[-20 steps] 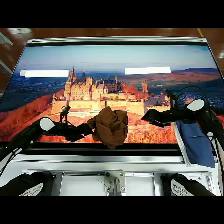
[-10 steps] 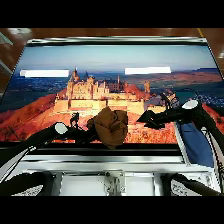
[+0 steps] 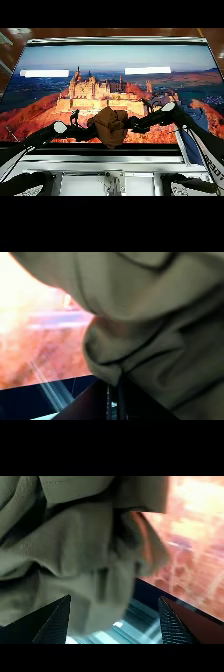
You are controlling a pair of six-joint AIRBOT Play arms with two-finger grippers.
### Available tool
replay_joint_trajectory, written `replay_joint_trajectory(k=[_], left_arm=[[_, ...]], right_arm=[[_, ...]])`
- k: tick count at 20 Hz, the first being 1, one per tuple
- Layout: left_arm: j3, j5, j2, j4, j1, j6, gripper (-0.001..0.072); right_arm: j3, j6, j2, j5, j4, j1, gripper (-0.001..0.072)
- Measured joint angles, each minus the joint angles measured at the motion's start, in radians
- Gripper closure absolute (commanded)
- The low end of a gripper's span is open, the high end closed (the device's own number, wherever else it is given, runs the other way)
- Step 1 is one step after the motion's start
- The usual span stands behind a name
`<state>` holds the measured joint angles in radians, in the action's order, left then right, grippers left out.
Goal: Fold the shirts.
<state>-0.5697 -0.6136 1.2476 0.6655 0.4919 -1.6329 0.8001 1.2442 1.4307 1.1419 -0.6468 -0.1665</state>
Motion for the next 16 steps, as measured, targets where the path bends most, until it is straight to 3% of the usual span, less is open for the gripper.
replay_joint_trajectory(k=[1, 2, 3, 10, 16], left_arm=[[0.000, 0.000, -0.009, 0.000, 0.000, 0.008, 0.0666], [-0.001, 0.000, -0.018, 0.000, 0.000, 0.018, 0.0666], [-0.001, 0.000, -0.026, 0.000, 0.000, 0.026, 0.0666], [-0.019, -0.003, -0.126, 0.059, -0.047, 0.094, 0.0668], [-0.192, -0.063, -0.407, 0.229, -0.201, 0.111, 0.0667]], right_arm=[[0.000, 0.000, 0.014, -0.007, 0.010, -0.020, 0.0149], [0.000, 0.002, 0.028, -0.019, 0.019, -0.041, 0.0424], [0.000, 0.003, 0.038, -0.028, 0.025, -0.058, 0.0639], [0.012, -0.035, 0.014, -0.022, 0.056, -0.015, 0.0642], [0.159, -0.129, -0.241, 0.047, 0.060, 0.163, 0.0642]])
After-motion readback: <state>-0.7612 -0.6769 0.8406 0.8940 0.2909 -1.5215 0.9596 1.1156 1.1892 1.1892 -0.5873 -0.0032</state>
